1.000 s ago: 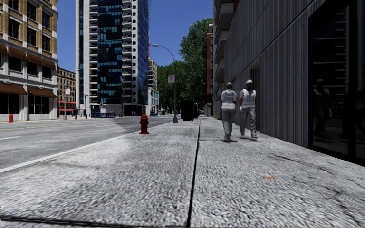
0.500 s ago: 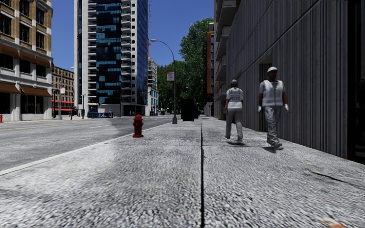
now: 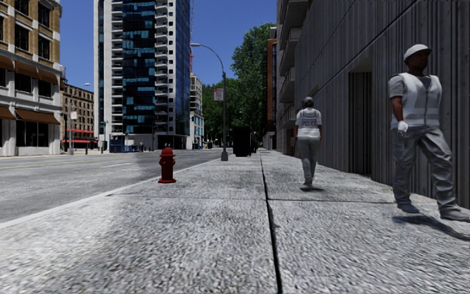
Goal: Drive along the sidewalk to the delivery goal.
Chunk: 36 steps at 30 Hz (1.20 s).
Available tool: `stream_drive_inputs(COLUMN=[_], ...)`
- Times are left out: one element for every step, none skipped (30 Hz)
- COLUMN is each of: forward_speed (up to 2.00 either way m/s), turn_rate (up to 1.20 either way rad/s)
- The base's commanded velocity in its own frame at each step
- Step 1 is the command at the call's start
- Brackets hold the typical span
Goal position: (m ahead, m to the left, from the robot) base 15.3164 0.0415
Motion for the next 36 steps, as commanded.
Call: stream_drive_inputs(forward_speed=[2.0,2.0,2.0,2.0,2.0,2.0,2.0,2.0,2.0,2.0,2.0,2.0,2.0,2.0,2.0,2.0,2.0,2.0,2.0,2.0,2.0,2.0,2.0,2.0,2.0,2.0,2.0,2.0,2.0,2.0,2.0,2.0,2.0,2.0,2.0,2.0], turn_rate=[0.0,0.0,0.0,0.0,0.0,0.0,0.0,0.0,0.0,0.0,0.0,0.0,0.0,0.0,0.0,0.0,0.0,0.0,0.0,0.0,0.0,0.0,0.0,0.0,0.0,0.0,0.0,0.0,0.0,0.0,0.0,0.0,0.0,0.0,0.0,0.0])
